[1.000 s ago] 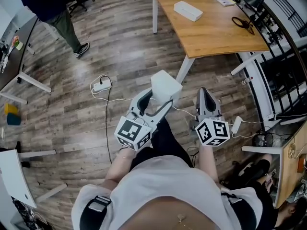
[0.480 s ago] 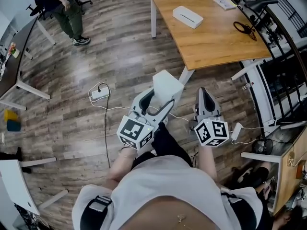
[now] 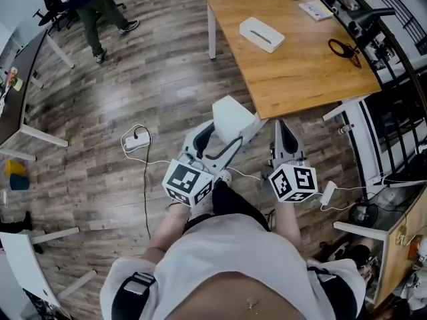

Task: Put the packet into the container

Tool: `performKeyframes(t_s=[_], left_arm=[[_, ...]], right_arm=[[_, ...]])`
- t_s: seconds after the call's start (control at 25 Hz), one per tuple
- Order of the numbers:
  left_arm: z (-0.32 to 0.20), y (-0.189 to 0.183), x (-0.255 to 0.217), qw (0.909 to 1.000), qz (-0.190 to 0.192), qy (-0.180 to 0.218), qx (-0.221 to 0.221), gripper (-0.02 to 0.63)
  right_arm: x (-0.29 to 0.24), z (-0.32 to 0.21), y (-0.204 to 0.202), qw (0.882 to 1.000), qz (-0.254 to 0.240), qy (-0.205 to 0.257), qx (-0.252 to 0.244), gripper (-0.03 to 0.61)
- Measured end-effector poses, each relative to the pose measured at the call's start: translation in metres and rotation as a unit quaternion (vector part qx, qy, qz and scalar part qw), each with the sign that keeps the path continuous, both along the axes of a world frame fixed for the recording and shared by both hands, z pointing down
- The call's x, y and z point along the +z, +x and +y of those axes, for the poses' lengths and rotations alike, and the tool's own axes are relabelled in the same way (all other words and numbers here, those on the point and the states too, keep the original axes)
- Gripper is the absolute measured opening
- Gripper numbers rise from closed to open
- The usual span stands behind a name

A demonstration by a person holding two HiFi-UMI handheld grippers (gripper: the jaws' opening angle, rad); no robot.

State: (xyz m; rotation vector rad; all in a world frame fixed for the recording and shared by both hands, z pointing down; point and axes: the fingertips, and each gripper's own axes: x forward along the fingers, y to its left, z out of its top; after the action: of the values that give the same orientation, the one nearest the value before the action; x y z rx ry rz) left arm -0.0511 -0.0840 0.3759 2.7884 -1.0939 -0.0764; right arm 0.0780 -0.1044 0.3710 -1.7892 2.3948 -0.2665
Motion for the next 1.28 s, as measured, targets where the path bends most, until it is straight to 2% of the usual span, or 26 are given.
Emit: performKeyframes(t_s=[0.8,1.04,1.28], left_arm=[[-0.154,0.025,0.002,1.0000,0.009,0.003,-0.002,0.293],[-0.179,0.028,0.010,1.0000,0.009,0.000,-0.004,0.293],[-0.178,0.028,0.017,0.9999,0.007,-0.009,-0.005,0.294]], right_arm=[[-0.001,-0.155,0.019,1.000,0.003,0.006,-0.012,0.011],[0.007,-0.180,0.019,1.000,0.003,0.005,-0.017,0.011],[0.015,-0.181,0.018,1.000,0.000,-0.005,-0.020,0.011]])
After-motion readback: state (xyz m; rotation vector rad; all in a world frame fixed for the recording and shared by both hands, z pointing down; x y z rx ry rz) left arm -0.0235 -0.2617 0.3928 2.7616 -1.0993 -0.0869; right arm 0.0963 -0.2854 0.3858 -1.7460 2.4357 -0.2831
